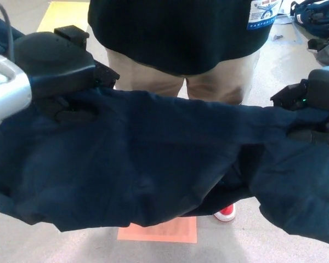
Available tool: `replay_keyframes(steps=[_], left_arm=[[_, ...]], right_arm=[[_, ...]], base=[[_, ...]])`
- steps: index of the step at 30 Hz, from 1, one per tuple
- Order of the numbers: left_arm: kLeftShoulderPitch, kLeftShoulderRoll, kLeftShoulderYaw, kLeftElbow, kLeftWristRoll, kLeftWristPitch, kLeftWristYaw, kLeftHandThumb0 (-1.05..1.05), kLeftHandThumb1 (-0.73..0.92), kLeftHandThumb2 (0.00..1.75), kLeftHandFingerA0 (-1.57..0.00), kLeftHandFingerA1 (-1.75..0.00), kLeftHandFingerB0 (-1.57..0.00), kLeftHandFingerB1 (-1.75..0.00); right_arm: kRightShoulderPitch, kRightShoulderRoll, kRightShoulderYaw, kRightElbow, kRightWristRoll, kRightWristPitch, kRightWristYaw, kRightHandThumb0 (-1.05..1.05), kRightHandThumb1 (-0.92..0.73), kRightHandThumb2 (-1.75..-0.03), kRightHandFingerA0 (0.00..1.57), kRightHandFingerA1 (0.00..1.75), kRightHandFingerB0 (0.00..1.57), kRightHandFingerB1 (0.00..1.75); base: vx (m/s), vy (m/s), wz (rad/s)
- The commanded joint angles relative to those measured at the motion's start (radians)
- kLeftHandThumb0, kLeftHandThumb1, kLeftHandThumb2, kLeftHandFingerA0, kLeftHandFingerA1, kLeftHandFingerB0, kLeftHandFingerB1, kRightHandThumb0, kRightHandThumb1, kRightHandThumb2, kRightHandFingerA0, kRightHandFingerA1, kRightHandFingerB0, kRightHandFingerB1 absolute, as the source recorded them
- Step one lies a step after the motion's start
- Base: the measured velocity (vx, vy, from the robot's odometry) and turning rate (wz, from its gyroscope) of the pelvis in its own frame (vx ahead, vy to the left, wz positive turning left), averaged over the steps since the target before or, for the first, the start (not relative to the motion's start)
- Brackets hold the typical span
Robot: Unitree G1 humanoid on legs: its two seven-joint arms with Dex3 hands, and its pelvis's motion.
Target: A person hands a coat to the robot and the robot grabs it with both hands and holds it while the person wears the coat.
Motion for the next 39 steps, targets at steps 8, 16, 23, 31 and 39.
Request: replay_keyframes(steps=[8, 16, 23, 31, 39], left_arm=[[0.21, -0.208, 0.063, 0.204, 0.251, -0.012, 0.814, -0.34, 0.83, 0.69, -0.89, -1.74, -0.69, -1.53], [0.264, -0.274, 0.105, 0.213, 0.256, -0.016, 0.976, -0.34, 0.81, 0.64, -0.92, -1.73, -0.69, -1.59], [0.23, -0.315, 0.147, 0.237, 0.283, 0.001, 1.131, -0.34, 0.86, 0.66, -0.92, -1.74, -0.66, -1.61], [0.159, -0.384, 0.202, 0.25, 0.255, -0.016, 1.23, -0.32, 0.84, 0.65, -0.93, -1.75, -0.66, -1.67], [0.119, -0.432, 0.226, 0.245, 0.25, 0.003, 1.238, -0.36, 0.89, 0.66, -0.94, -1.75, -0.66, -1.7]], right_arm=[[0.219, 0.174, -0.071, 0.192, -0.308, -0.315, -0.763, -0.31, -0.87, -0.66, 0.99, 1.56, 0.77, 1.45], [0.219, 0.309, -0.1, 0.226, -0.379, -0.31, -1.07, -0.26, -0.8, -0.63, 1.05, 1.62, 0.82, 1.51], [0.167, 0.408, -0.187, 0.179, -0.36, -0.266, -1.163, -0.28, -0.87, -0.64, 0.98, 1.74, 0.77, 1.61], [0.105, 0.458, -0.291, 0.149, -0.327, -0.22, -1.188, -0.33, -0.88, -0.65, 0.97, 1.74, 0.78, 1.51], [0.027, 0.469, -0.328, 0.186, -0.324, -0.251, -1.219, -0.34, -0.86, -0.7, 0.98, 1.75, 0.83, 1.63]], base=[[0.0, 0.0, 0.0], [0.0, 0.0, 0.0], [0.0, 0.0, 0.0], [0.0, 0.0, 0.0], [0.0, 0.0, 0.0]])
